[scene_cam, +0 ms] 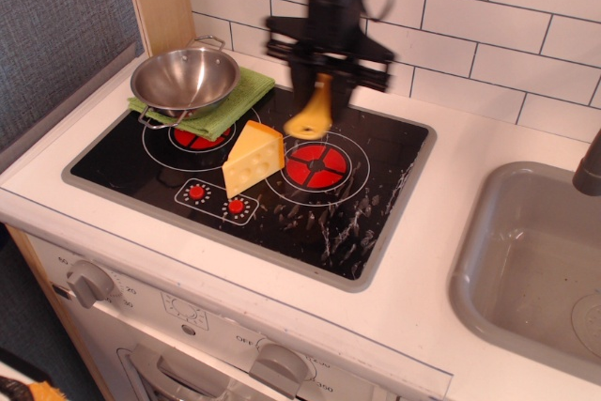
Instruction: Move the spactula from the front of the stove and put it in the back of the stove.
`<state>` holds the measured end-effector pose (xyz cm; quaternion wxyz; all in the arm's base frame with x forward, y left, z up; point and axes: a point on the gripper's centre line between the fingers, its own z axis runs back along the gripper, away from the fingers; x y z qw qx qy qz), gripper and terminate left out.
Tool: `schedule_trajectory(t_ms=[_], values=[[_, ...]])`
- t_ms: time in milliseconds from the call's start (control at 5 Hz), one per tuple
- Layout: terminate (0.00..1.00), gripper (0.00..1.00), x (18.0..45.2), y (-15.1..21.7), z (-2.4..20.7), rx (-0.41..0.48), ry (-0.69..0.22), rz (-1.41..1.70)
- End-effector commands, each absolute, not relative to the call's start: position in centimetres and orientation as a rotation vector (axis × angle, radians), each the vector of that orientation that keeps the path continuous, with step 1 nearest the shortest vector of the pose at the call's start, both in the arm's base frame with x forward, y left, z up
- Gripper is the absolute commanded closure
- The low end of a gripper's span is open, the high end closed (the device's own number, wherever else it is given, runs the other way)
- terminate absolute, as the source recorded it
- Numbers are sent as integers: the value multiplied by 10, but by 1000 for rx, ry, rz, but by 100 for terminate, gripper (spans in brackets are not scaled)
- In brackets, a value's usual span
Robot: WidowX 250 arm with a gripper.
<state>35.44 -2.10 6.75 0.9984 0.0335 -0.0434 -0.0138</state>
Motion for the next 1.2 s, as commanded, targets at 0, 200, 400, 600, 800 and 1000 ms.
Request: schedule_trajectory(t_ms=[0,200,400,600,800,1000], values=[[0,100,361,-29,43,39,-17,45],[0,100,360,-27,21,65,47,44],[0,100,360,-28,11,74,68,33],[0,0,359,-30,18,92,59,4],[0,0,361,-32,37,93,4,-21],[0,0,359,-25,78,79,-111,-26]])
